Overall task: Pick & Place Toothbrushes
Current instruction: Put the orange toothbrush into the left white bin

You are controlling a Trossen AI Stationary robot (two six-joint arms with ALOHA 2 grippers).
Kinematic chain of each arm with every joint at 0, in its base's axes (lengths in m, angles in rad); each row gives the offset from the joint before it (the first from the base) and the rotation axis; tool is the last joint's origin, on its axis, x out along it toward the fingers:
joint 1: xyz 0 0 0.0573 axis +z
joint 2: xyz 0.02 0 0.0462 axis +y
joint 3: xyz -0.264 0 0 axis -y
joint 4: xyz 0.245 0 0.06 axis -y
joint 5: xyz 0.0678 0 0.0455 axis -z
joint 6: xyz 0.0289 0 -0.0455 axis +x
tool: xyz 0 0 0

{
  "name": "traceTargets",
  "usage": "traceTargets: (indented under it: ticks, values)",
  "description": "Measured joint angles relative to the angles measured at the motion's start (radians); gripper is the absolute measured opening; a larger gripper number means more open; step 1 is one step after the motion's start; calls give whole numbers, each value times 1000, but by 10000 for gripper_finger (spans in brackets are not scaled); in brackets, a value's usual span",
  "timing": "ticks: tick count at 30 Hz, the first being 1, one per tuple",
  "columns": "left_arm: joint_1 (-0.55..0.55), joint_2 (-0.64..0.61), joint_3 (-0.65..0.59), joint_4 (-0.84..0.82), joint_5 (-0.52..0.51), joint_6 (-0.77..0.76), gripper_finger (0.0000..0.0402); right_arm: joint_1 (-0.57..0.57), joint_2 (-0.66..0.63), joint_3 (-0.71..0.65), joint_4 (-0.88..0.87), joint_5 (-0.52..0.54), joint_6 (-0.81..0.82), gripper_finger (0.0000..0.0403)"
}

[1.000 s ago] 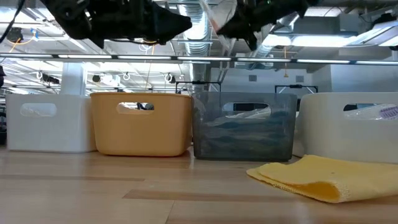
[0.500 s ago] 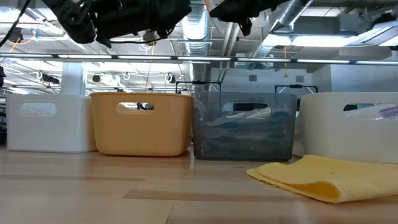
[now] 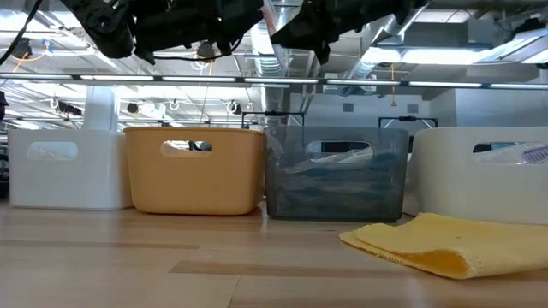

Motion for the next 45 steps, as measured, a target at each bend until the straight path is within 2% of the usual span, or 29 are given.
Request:
traceTargets:
  ticks: [7,17,28,38,45]
  values:
    - [-1,-1,0,-17,-11,-2,145,30,-10,0,46,1,-27,12]
    - [-4,-1,0,-19,-15,-8,145,-12,-10,0,75,-2,-27,12]
    - [-4,-1,-1,-12,-15,-10,145,-8,-10,0,155,-7,-45,12]
    - [-4,-1,-1,-14,-5,-40,145,-8,86,6,183,-42,-28,12]
    - [-5,-1,-1,-20,-4,-41,145,-8,89,26,184,-56,-33,12]
